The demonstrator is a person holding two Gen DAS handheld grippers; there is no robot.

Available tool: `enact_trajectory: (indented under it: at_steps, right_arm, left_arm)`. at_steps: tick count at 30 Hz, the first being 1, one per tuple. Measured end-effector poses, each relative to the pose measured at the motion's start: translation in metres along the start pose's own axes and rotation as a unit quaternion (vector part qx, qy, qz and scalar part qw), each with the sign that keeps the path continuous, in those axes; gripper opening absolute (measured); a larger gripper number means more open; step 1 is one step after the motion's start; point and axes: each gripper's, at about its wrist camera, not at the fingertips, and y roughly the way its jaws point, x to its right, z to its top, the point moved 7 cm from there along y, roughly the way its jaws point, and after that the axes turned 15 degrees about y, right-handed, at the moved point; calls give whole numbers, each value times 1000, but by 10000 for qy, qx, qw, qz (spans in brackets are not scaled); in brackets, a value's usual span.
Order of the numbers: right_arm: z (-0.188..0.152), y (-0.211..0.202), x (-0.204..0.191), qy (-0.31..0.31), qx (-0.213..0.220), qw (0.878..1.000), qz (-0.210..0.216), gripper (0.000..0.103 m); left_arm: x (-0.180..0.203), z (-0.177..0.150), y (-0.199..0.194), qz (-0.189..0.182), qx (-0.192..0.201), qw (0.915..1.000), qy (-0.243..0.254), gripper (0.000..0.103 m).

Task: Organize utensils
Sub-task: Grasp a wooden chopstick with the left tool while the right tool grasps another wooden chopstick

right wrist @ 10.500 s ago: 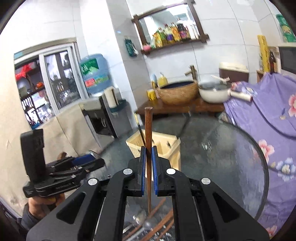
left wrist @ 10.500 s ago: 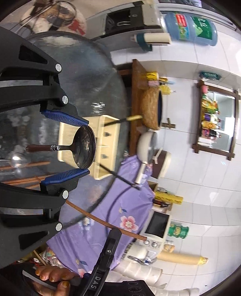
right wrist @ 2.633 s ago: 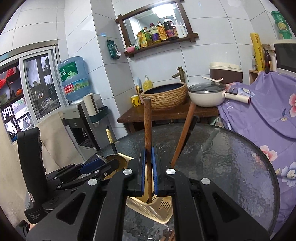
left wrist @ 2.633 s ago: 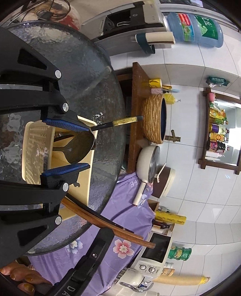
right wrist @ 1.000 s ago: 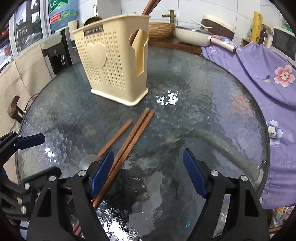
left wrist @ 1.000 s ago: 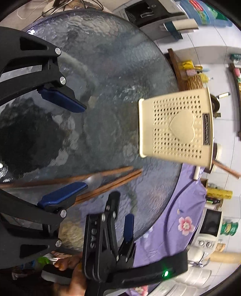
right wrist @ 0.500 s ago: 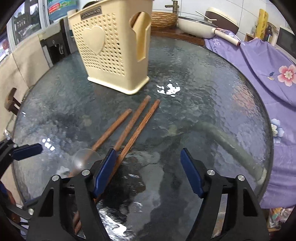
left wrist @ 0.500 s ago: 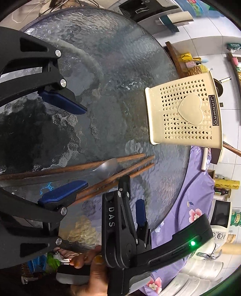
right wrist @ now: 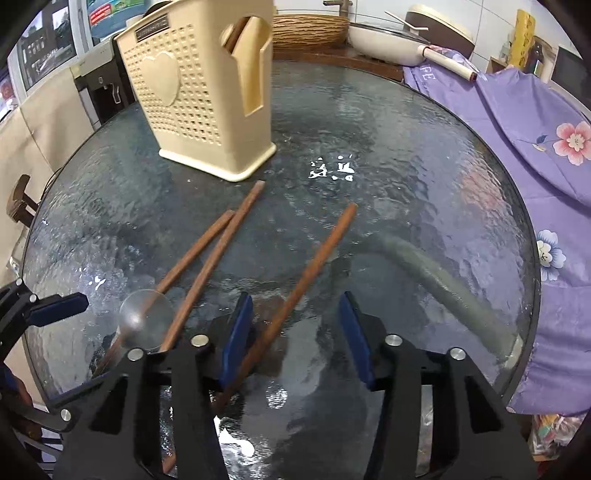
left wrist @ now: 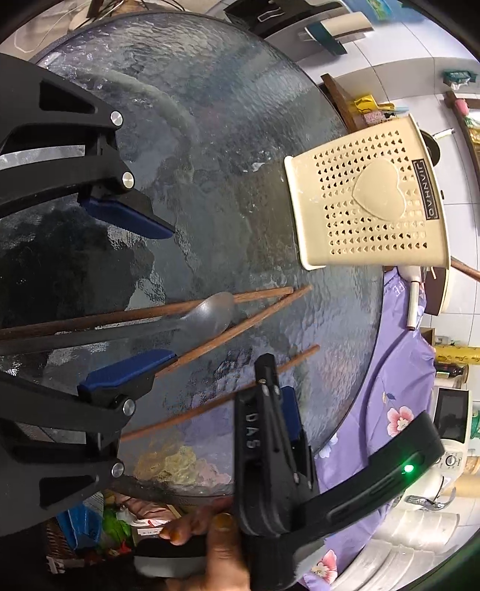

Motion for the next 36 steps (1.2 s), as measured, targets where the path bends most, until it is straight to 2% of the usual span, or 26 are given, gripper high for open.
enact_trajectory:
  at_steps: [12, 22, 25, 29, 34, 36]
  right_arm:
    - [11, 9, 0, 225, 121, 9997, 23, 46]
    - [13, 7, 8, 533, 34, 9979, 378, 42]
    - [13, -1, 13, 727, 176, 9962, 436, 42]
    - [13, -2, 22, 737, 262, 9969, 65, 42]
    - [11, 5, 25, 817, 159, 9965, 70, 41]
    - [14, 7, 21, 758, 149, 9970, 62, 35]
  left_arm:
    - [9, 7, 11, 26, -123, 9998, 171, 51]
    - [14, 33, 27, 364, -149, 9977, 554, 39]
    - [17, 36, 27, 417, -150, 9970, 635, 36]
    - [18, 39, 27, 404, -124, 9974, 578, 34]
    - [18, 41, 22, 359, -42, 9981, 493, 29]
    - [16, 43, 18, 310, 4, 9985, 445, 23]
